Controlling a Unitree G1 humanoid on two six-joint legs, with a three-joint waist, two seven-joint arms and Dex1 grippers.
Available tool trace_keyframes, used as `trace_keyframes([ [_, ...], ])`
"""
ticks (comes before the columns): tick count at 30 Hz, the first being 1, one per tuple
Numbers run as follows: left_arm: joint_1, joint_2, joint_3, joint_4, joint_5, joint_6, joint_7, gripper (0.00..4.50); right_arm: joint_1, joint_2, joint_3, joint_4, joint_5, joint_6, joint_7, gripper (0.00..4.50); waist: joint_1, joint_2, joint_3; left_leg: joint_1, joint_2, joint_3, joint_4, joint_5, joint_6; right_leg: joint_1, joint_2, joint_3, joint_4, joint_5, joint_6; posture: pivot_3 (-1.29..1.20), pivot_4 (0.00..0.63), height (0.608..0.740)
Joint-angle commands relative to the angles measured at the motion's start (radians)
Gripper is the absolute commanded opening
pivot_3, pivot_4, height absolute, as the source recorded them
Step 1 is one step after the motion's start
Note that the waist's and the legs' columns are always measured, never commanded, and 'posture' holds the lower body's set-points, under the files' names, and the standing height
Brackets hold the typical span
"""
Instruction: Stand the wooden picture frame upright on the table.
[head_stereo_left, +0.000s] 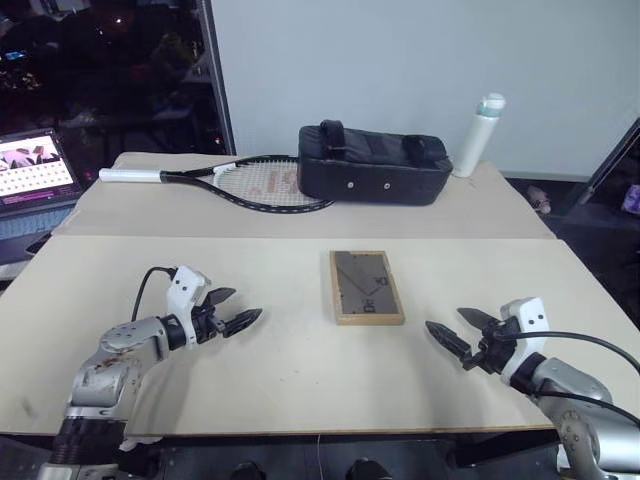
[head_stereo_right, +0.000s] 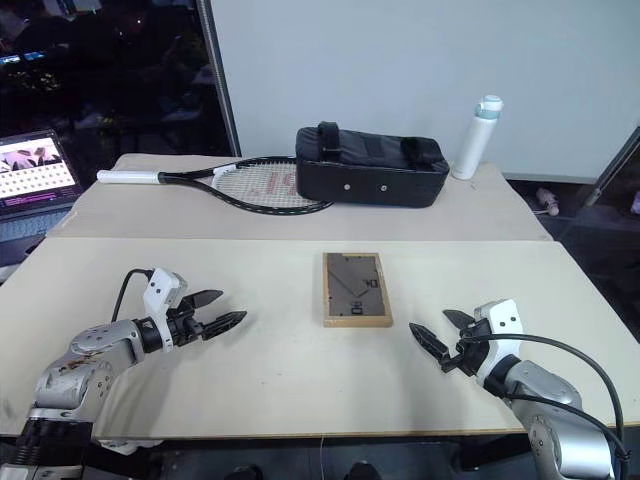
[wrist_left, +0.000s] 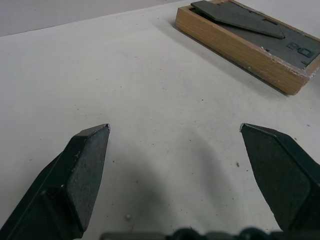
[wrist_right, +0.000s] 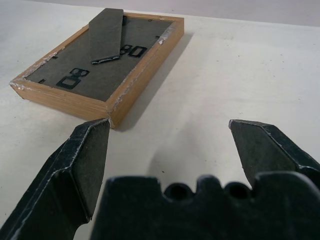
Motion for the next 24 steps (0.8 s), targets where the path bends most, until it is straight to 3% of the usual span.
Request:
trace_keyframes([
  [1,-0.028,0.018,0.0,-0.021,-0.041,0.022,-0.051,4.5,-0.011,0.008,-0.032,-0.012,0.015,-0.015,-0.023,4.43,0.0,0.0,0.0,0.0,0.0,0.0,0.0,0.0,0.0,0.0,0.0,0.0,0.0,0.0,0.0,0.0,0.15,0.676],
  [3,-0.07,0.001,0.009,0.011,-0.054,0.039,-0.044,4.5,-0.062,0.001,-0.041,0.041,0.002,-0.007,-0.054,4.19,0.001,0.0,0.0,0.0,0.0,0.0,0.0,0.0,0.0,0.0,0.0,0.0,0.0,0.0,0.0,0.0,0.15,0.676],
  [5,-0.081,0.0,-0.027,-0.018,-0.018,0.055,-0.011,3.97,-0.126,-0.039,-0.007,0.116,-0.07,-0.023,-0.075,3.75,0.0,0.0,0.0,0.0,0.0,0.0,0.002,0.0,0.0,0.0,0.0,0.0,0.0,0.0,0.0,0.0,0.15,0.676],
  [10,-0.177,-0.101,-0.148,-0.026,0.064,0.115,0.124,2.27,-0.271,-0.072,0.095,0.289,-0.204,-0.047,-0.113,2.09,0.002,0.0,0.0,0.0,0.0,0.0,0.002,0.0,0.0,0.001,0.0,0.0,0.0,0.001,0.001,0.0,0.15,0.676],
  [11,-0.211,-0.142,-0.175,-0.004,0.086,0.127,0.161,1.76,-0.314,-0.064,0.114,0.328,-0.217,-0.029,-0.121,1.63,0.003,0.0,0.0,0.0,0.0,0.0,0.002,0.0,0.0,0.001,0.0,0.0,0.0,0.001,0.001,0.0,0.15,0.676],
  [16,-0.291,-0.286,-0.278,0.131,0.166,0.112,0.23,0.03,-0.453,-0.032,0.207,0.469,-0.265,-0.015,-0.099,0.04,0.001,0.0,0.0,-0.001,-0.001,0.0,0.002,0.0,0.0,0.001,0.0,0.0,0.0,0.001,0.002,0.0,0.15,0.676],
  [20,-0.314,-0.374,-0.328,0.254,0.226,0.049,0.263,0.03,-0.49,0.004,0.297,0.476,-0.257,0.037,-0.019,0.04,0.001,0.001,0.0,0.0,-0.001,-0.001,-0.001,0.0,0.0,0.001,0.0,0.0,0.0,0.001,0.001,0.0,0.15,0.676],
  [24,-0.296,-0.375,-0.346,0.25,0.256,0.044,0.245,0.03,-0.518,0.064,0.359,0.441,-0.27,0.007,0.01,0.04,-0.002,0.001,-0.001,0.002,-0.001,-0.001,-0.001,0.0,0.0,0.003,0.0,0.0,0.0,0.001,0.001,0.0,0.15,0.676],
])
